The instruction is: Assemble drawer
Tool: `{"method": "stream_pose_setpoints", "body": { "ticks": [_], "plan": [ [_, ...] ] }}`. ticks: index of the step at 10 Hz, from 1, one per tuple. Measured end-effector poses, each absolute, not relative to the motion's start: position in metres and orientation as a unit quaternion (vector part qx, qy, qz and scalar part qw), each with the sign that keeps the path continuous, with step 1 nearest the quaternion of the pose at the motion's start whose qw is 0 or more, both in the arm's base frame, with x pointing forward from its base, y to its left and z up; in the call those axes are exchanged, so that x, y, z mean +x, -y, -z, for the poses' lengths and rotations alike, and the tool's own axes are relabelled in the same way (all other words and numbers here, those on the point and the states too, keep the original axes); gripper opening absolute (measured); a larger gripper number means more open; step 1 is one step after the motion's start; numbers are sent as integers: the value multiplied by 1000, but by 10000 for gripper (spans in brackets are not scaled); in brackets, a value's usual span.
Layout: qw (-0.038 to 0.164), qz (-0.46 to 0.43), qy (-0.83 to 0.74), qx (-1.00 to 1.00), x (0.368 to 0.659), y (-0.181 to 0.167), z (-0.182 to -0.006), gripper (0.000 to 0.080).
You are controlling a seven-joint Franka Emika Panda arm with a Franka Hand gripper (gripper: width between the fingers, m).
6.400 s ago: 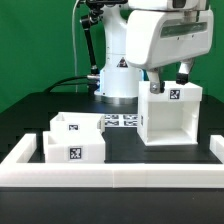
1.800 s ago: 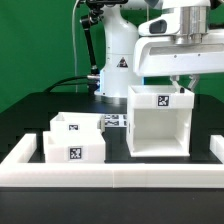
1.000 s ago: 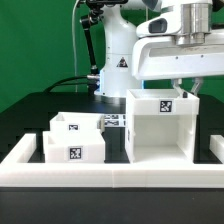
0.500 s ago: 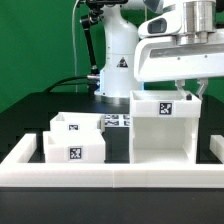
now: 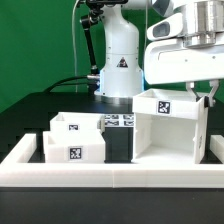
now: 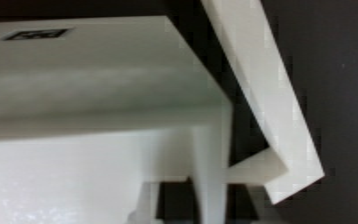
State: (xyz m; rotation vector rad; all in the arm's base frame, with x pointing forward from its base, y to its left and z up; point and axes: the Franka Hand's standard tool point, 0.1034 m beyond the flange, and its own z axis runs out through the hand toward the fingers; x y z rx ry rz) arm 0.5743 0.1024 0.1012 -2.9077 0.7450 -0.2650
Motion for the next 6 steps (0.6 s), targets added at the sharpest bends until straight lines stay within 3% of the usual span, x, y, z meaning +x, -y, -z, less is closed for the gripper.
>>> {"method": "stream_pose_setpoints", "body": {
  "ticks": [6],
  "plan": [
    [99,77,-439,-890,590,-101,-101,47]
  ]
}}
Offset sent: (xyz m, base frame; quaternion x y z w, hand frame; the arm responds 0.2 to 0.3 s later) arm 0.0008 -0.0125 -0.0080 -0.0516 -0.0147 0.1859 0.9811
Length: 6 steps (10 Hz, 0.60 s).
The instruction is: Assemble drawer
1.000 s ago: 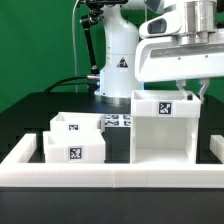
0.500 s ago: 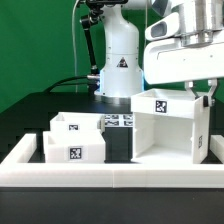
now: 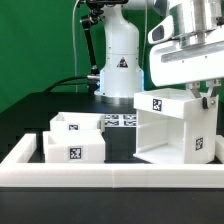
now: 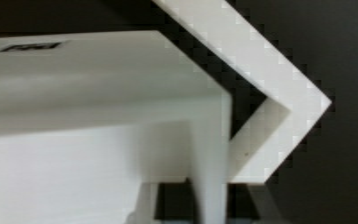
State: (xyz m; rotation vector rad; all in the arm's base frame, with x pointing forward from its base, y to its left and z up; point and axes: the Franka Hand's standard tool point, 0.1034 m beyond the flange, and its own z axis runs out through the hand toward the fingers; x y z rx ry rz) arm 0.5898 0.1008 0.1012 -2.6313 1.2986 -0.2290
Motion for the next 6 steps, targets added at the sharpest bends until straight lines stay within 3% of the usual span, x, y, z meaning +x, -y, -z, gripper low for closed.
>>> {"method": "stream_pose_setpoints", "body": {
  "ticks": [6],
  "plan": [
    [138,61,-576,-804,594,-107,-107,57]
  ]
}}
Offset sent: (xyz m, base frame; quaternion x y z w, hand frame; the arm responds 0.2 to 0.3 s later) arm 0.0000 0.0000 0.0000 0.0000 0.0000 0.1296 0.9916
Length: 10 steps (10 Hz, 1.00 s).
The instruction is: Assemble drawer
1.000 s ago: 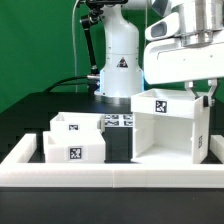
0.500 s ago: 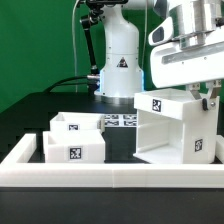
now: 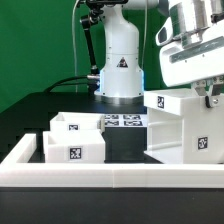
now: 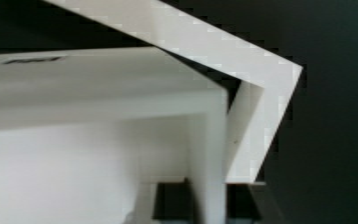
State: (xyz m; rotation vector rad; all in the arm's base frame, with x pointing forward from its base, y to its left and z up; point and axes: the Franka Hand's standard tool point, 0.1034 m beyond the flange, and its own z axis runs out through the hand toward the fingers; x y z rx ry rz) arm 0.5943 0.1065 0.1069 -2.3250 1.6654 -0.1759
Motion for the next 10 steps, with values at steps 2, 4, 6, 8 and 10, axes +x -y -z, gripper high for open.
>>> {"method": "stream_pose_setpoints", "body": {
  "ticks": [2,4,6,8,10],
  "plan": [
    [152,40,-644,-749,612,-105,-105,57],
    [164,29,-701,-694,626,-107,-103,57],
    [163,25,-706,-689,634,-107,-100,58],
    [162,28,-705,-689,646,-107,-101,58],
    [164,30,-702,-692,647,-107,-103,143]
  ]
}}
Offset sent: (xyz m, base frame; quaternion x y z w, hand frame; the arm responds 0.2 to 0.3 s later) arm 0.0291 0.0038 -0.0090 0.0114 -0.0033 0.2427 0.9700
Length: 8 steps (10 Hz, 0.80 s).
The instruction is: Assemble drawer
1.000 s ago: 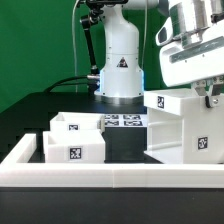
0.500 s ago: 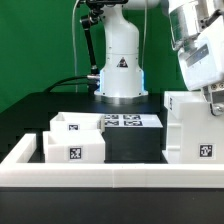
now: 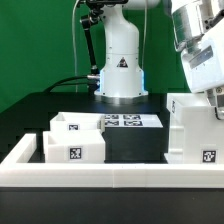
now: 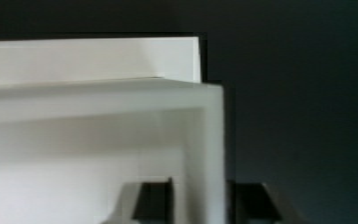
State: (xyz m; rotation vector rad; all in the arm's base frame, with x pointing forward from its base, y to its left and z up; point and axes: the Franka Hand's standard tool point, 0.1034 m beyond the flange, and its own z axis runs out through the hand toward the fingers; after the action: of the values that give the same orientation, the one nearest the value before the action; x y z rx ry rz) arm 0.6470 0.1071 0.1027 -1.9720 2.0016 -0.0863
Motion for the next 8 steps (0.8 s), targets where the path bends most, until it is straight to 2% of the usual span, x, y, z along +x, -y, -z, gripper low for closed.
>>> {"method": "stream_pose_setpoints", "body": {
  "ticks": [1,2,3,4,7,8],
  "plan": [
    [167,35,-700,-694,649,-107,-105,337],
    [169,38,-697,-696,651,-107,-106,337],
    [169,41,-683,-710,650,-107,-109,551],
    [169,42,-659,-732,649,-109,-118,619],
    [166,42,-572,-802,646,-106,-152,649],
    [166,44,-570,-803,646,-106,-150,649]
  ]
}}
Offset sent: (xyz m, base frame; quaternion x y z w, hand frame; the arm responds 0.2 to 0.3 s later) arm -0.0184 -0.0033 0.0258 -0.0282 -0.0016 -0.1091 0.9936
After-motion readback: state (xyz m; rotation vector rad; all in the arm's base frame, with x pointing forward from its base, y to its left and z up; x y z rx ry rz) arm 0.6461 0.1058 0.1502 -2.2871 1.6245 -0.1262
